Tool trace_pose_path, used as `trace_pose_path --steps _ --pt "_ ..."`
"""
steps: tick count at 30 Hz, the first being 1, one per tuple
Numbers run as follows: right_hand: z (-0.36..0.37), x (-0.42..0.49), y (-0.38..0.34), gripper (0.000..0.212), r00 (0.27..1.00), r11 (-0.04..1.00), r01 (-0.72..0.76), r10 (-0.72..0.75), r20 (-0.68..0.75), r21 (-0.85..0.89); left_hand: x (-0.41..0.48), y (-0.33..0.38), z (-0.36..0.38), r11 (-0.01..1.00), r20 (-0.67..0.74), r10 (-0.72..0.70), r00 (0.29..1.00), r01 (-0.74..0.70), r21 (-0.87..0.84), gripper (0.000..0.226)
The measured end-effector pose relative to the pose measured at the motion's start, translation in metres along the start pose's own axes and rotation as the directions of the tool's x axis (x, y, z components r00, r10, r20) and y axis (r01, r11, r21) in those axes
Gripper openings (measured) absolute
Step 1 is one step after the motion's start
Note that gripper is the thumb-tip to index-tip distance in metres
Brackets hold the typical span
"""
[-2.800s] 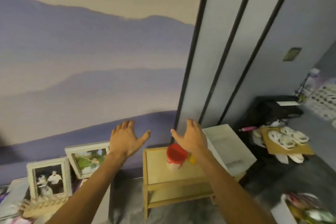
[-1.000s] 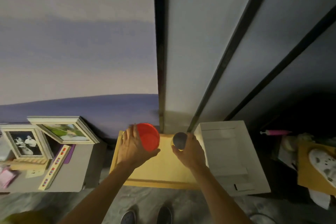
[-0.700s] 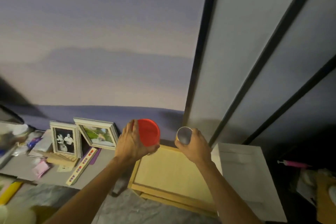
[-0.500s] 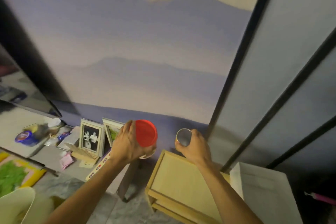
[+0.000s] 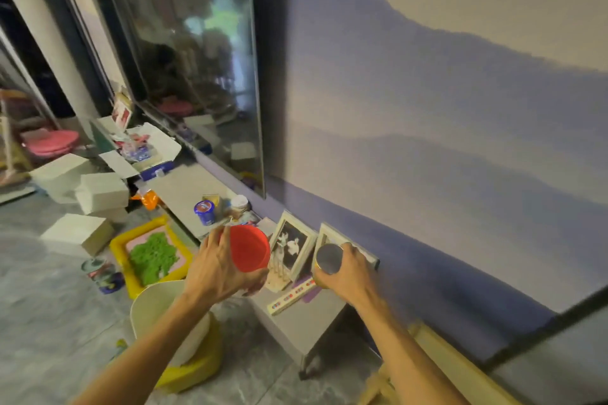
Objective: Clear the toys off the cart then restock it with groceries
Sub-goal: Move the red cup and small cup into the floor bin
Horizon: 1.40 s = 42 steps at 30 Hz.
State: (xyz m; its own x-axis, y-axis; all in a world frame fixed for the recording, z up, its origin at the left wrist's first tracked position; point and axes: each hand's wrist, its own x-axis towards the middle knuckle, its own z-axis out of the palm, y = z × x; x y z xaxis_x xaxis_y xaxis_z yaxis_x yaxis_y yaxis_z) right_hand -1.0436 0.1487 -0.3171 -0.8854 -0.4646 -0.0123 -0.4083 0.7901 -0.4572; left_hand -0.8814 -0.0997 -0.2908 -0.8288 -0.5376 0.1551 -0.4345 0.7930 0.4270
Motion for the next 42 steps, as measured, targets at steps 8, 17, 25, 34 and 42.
trace_pose_path --steps 8,17,25,34,42 --pt "0.089 0.041 -0.156 0.093 0.975 0.985 0.17 -0.172 0.142 0.025 0.0 -0.142 -0.053 0.975 -0.07 -0.209 0.975 0.214 0.064 0.142" --pt "0.191 0.109 -0.262 0.087 0.885 0.942 0.332 -0.33 0.329 0.051 0.031 -0.254 -0.049 0.921 -0.097 -0.381 0.92 0.386 0.044 0.136" --pt "0.328 0.176 -0.304 0.082 0.746 0.922 0.383 -0.345 0.569 0.057 0.073 -0.349 0.013 0.827 -0.008 -0.562 0.827 0.562 0.026 0.132" --pt "0.49 0.212 -0.286 0.097 0.62 0.956 0.294 -0.19 0.761 -0.002 0.09 -0.449 0.139 0.727 0.184 -0.674 0.715 0.687 -0.006 0.142" --pt "0.602 0.205 -0.24 0.086 0.611 0.938 0.322 -0.104 0.785 -0.126 0.076 -0.5 0.261 0.779 0.379 -0.607 0.699 0.617 0.11 0.165"
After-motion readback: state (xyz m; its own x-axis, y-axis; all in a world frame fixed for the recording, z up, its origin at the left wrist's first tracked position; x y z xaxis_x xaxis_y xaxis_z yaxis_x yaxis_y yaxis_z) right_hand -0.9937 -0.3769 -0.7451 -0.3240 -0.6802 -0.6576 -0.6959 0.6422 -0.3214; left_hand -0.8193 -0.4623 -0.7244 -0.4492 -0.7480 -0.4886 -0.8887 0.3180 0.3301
